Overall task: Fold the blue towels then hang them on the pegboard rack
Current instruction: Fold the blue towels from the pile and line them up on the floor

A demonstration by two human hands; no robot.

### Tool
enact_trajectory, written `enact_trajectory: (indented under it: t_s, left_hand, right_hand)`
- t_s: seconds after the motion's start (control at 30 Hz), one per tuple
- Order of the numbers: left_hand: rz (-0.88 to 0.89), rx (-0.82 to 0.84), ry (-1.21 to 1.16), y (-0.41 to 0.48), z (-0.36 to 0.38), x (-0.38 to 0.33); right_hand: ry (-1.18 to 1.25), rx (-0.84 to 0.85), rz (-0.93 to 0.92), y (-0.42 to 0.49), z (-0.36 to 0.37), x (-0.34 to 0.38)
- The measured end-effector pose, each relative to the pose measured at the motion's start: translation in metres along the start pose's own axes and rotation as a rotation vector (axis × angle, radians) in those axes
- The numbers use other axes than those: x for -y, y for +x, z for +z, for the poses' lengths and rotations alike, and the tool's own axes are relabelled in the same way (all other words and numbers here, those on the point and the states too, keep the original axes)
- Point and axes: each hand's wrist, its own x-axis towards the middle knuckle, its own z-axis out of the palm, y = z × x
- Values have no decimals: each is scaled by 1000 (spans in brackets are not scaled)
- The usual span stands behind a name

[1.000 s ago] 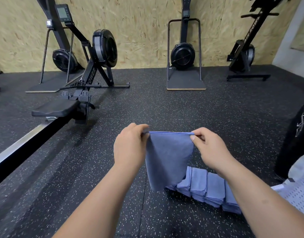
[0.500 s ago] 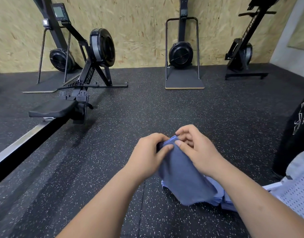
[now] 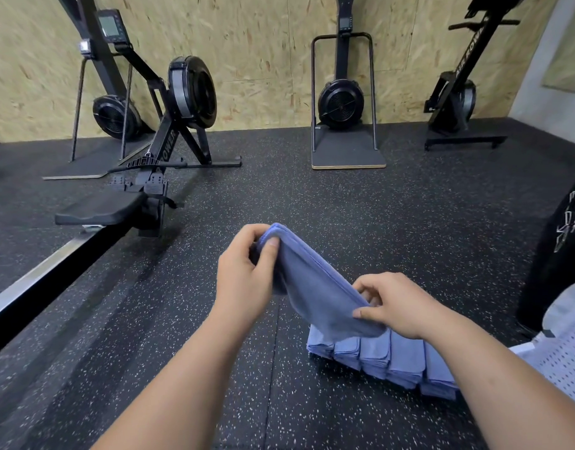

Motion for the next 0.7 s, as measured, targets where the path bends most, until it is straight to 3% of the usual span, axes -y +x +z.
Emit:
enact_trajectory:
  t_s: [0.13, 0.23, 0.4, 0.53, 0.7]
  left_hand:
    - [-82, -97, -101, 8, -10, 10]
    - [-167, -158, -118, 12, -14, 17]
    - [-318, -266, -37, 19, -22, 32]
    - [-371, -257, 78, 24, -26, 39]
    - [-384, -174, 121, 22, -20, 42]
  right_hand:
    - [-150, 10, 101, -1, -4, -13]
    - [-68, -33, 164, -2, -8, -17]
    - [393, -187, 179, 3, -18, -18]
    - [765, -333, 164, 6, -21, -14]
    - [436, -545, 202, 9, -19, -12]
